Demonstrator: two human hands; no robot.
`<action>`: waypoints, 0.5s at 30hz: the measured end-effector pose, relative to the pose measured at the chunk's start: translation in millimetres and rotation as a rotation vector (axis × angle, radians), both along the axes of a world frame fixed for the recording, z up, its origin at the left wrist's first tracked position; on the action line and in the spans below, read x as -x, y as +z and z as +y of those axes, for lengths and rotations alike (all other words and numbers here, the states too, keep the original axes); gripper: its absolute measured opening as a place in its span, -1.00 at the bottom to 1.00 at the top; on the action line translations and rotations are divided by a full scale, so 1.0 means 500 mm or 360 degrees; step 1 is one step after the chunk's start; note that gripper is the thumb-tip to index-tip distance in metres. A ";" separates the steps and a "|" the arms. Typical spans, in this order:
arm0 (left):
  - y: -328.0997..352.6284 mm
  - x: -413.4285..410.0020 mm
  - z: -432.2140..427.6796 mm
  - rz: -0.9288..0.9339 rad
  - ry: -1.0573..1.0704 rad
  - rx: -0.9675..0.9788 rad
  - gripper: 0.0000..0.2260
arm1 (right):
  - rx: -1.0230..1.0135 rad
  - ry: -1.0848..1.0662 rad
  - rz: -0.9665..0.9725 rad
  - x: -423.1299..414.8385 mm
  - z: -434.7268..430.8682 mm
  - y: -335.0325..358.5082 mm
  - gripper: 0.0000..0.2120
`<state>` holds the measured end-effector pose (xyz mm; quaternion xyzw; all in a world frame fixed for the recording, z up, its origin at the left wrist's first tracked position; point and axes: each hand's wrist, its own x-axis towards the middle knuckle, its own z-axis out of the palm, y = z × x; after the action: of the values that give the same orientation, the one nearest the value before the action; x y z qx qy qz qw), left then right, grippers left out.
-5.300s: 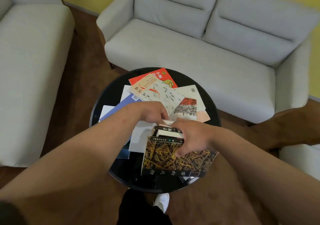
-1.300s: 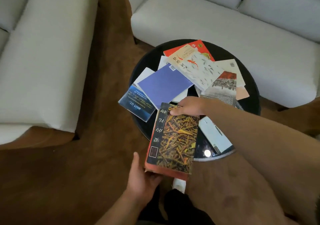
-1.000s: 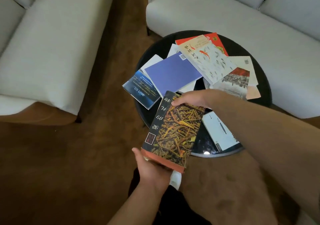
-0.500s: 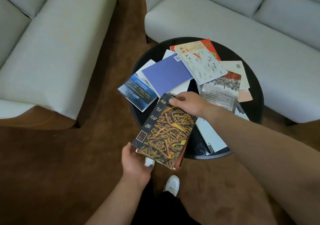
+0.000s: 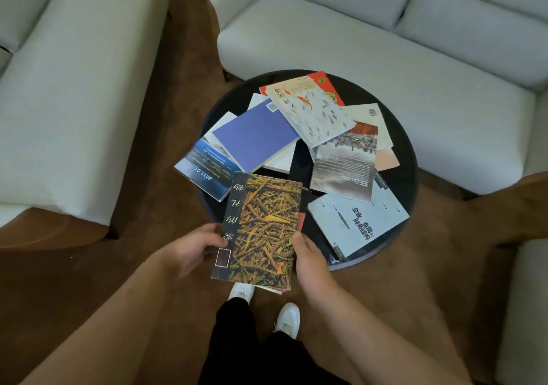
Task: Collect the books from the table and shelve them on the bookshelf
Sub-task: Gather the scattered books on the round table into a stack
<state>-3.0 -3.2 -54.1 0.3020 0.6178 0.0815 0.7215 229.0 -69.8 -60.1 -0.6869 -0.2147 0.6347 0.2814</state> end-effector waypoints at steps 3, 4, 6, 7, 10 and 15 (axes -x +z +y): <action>0.005 -0.025 0.008 -0.0033 0.0148 0.0074 -0.60 | 0.0031 -0.0272 0.0213 0.014 0.011 -0.010 -0.71; 0.005 -0.039 0.006 -0.0010 0.0195 0.0115 -0.60 | 0.0029 -0.0332 0.0275 0.018 0.015 -0.017 -0.70; 0.015 -0.071 0.001 0.0089 0.0215 0.0141 -0.61 | 0.0054 -0.0417 0.0373 0.032 0.021 -0.017 -0.67; 0.016 -0.085 0.000 0.0130 0.0229 0.0134 -0.62 | 0.0084 -0.0469 0.0427 0.037 0.021 -0.017 -0.64; 0.009 -0.106 -0.009 0.0165 0.0242 0.0088 -0.59 | 0.0102 -0.0583 0.0523 0.033 0.011 -0.020 -0.60; -0.007 -0.103 -0.017 0.0229 0.0167 -0.0065 -0.42 | -0.0010 -0.0475 0.0374 0.009 0.014 -0.008 -0.67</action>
<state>48.7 -11.8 -57.8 0.2889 0.6812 0.1100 0.6637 224.6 -62.9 -64.0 -0.6314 -0.0780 0.6611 0.3976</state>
